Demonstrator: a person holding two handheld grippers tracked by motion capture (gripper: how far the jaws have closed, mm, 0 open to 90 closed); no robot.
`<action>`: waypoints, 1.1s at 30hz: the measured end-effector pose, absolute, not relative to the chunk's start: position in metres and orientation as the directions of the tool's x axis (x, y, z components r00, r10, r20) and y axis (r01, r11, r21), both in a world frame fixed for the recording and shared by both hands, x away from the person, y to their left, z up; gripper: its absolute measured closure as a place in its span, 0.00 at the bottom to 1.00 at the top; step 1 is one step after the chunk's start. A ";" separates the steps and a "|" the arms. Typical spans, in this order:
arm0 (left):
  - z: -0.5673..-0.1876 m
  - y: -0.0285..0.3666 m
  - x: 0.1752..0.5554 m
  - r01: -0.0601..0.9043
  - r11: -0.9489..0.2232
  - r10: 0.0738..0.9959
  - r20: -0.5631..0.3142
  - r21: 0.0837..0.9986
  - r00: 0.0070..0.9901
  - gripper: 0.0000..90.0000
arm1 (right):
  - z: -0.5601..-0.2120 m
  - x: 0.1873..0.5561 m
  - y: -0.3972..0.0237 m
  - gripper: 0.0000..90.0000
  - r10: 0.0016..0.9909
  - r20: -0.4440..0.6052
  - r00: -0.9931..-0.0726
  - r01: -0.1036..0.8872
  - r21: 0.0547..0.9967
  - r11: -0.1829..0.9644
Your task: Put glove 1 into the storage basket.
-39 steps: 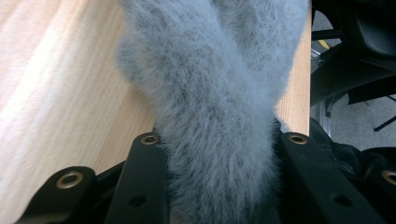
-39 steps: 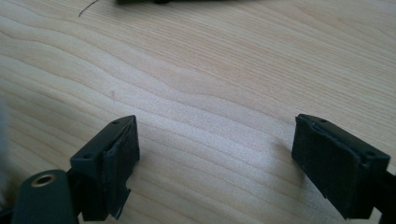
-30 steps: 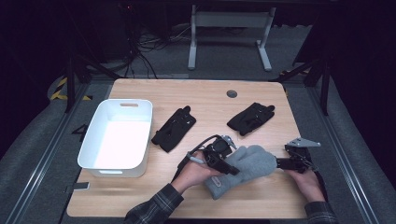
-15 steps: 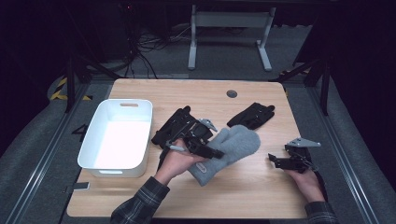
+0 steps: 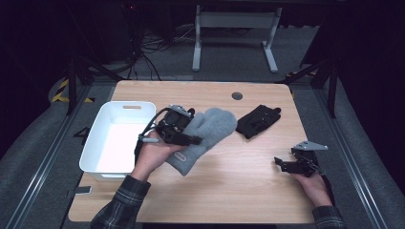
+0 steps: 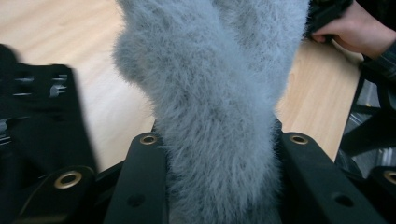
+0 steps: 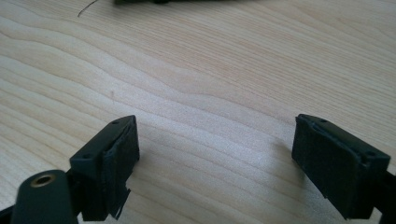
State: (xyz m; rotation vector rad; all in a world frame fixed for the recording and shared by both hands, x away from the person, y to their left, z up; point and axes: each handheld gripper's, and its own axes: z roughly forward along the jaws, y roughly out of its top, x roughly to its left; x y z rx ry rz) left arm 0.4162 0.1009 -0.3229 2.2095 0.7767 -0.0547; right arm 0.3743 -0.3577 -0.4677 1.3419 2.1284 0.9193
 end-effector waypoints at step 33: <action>-0.317 0.252 0.419 0.685 -0.278 0.748 -0.296 0.674 0.594 0.74 | -0.468 0.375 -0.357 0.17 0.910 -0.030 -0.414 0.603 0.740 0.298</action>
